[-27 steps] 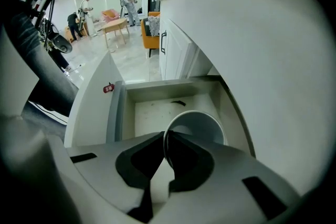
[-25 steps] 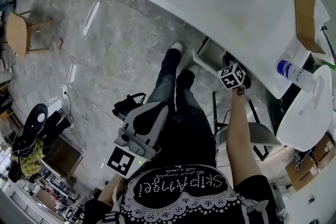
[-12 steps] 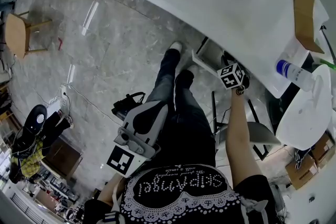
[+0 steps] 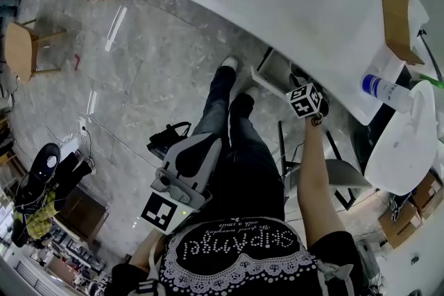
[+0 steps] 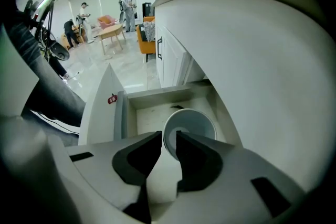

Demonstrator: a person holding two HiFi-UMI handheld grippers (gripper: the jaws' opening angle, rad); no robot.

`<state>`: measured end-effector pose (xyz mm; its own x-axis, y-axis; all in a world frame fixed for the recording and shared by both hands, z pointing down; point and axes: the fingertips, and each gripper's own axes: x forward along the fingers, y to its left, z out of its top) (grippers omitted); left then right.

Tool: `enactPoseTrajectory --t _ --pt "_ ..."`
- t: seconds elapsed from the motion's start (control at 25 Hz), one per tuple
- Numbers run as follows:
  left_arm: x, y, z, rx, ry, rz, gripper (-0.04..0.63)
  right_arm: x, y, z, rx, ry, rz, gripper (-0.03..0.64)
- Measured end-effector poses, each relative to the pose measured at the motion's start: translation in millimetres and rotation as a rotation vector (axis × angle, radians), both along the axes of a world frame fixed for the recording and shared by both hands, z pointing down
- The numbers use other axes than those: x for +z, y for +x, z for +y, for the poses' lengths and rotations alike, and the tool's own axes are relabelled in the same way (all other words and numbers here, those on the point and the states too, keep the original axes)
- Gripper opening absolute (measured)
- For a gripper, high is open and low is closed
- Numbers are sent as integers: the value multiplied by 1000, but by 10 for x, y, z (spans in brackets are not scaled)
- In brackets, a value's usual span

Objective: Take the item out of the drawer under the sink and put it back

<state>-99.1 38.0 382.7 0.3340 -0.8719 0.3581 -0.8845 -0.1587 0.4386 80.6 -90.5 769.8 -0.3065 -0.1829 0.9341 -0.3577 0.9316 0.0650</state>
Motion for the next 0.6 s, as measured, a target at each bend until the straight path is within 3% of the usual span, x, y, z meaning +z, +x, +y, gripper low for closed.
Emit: enactPoseTrajectory --t 0.44,0.6 --pt "-79 39 110 8 34 9 5 -500 -106 42 25 107 -98 72" --pt "-102 71 187 11 50 14 5 -692 -116 103 89 147 -162 18"
